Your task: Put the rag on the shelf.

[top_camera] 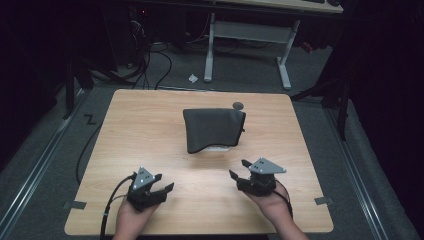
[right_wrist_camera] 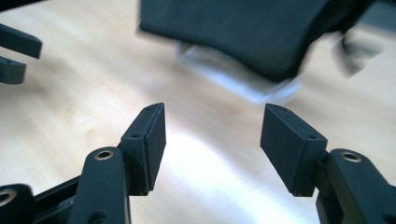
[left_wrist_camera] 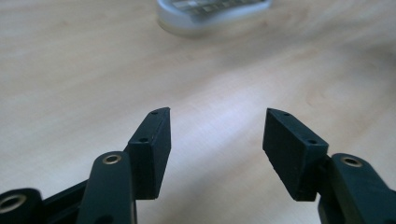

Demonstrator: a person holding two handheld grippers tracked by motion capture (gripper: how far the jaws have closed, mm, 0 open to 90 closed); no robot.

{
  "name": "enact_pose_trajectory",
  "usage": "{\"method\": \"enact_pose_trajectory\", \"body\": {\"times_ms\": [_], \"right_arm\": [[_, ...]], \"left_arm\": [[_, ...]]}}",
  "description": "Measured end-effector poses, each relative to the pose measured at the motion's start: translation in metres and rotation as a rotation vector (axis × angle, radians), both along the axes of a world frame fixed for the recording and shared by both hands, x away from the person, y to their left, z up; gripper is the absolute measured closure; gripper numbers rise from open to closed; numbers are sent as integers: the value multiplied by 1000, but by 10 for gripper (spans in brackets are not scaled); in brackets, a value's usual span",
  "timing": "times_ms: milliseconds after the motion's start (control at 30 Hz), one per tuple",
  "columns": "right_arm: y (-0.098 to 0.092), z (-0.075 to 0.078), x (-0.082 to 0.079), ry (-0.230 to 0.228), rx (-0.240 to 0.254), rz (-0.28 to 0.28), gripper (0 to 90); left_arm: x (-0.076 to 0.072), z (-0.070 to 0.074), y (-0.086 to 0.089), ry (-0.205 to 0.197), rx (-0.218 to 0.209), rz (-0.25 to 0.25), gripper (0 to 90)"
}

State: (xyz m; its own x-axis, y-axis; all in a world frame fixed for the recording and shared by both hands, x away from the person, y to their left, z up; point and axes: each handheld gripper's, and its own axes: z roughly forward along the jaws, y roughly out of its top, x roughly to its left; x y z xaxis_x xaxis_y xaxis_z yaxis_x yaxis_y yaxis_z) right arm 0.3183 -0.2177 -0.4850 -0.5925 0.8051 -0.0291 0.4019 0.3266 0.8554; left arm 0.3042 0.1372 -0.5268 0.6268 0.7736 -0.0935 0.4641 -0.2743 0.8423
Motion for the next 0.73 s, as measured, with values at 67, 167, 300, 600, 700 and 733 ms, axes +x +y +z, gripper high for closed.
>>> {"method": "enact_pose_trajectory", "body": {"times_ms": [67, 167, 300, 600, 700, 733], "right_arm": [[6, -18, -8, 31, -10, 9, 401], [14, -35, -16, 53, -63, 38, 410], [11, -38, -9, 55, -70, 34, 408], [-3, -39, -5, 61, -55, 20, 409], [-4, -38, -5, 56, -51, 20, 409], [-4, -39, -5, 59, -49, 18, 409]], "left_arm": [[-6, -3, -9, 65, -8, -28, 445], [-9, -2, -21, 84, -9, -81, 424], [-7, -7, -35, 87, 75, -124, 399], [-8, -8, -34, 80, 98, -119, 394], [-9, -8, -32, 78, 93, -114, 393], [-9, -7, -31, 78, 92, -115, 393]]}}
